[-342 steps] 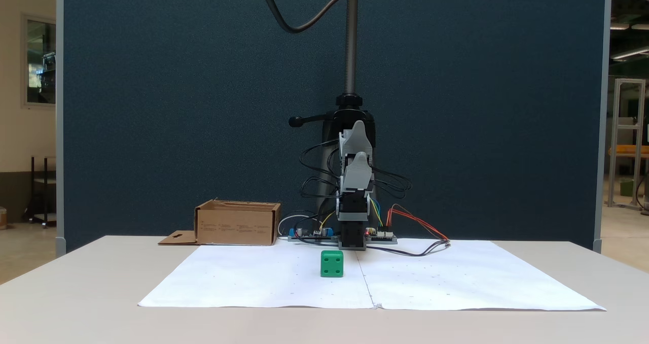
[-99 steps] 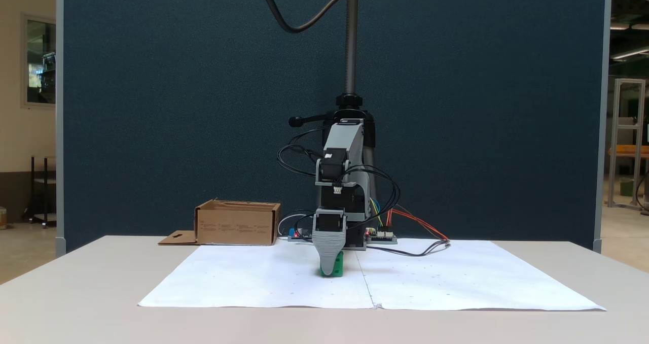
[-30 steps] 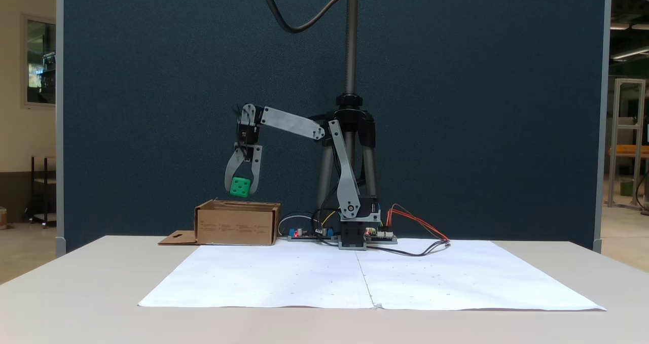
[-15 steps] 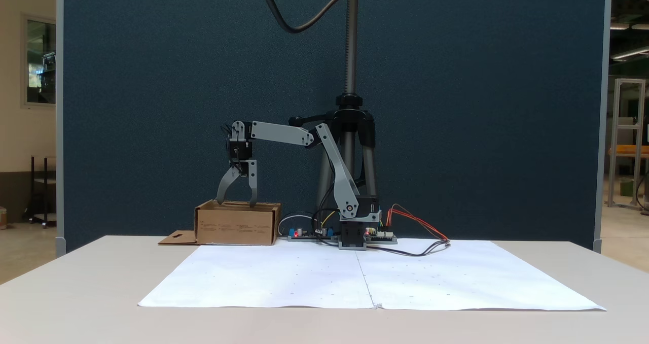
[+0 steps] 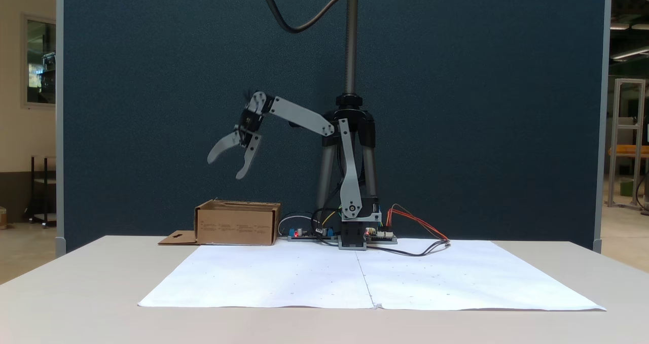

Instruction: Grasp a green dice and put it in the bin.

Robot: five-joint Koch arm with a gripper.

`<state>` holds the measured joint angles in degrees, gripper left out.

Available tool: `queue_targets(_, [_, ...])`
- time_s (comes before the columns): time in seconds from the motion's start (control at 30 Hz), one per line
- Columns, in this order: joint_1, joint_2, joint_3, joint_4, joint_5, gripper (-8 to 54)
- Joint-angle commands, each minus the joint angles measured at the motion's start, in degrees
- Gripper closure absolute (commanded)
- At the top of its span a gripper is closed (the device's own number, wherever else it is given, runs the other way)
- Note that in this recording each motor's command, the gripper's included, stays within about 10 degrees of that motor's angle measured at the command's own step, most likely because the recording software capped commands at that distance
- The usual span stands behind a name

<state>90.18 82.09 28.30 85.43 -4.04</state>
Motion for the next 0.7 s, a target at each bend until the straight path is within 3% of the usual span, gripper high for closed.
queue_targets(0.0, [-5.63,5.01,-3.69,-1.67,6.77,4.1])
queue_targets(0.67, [-78.57,9.05,-3.52,-2.02,9.40,1.9])
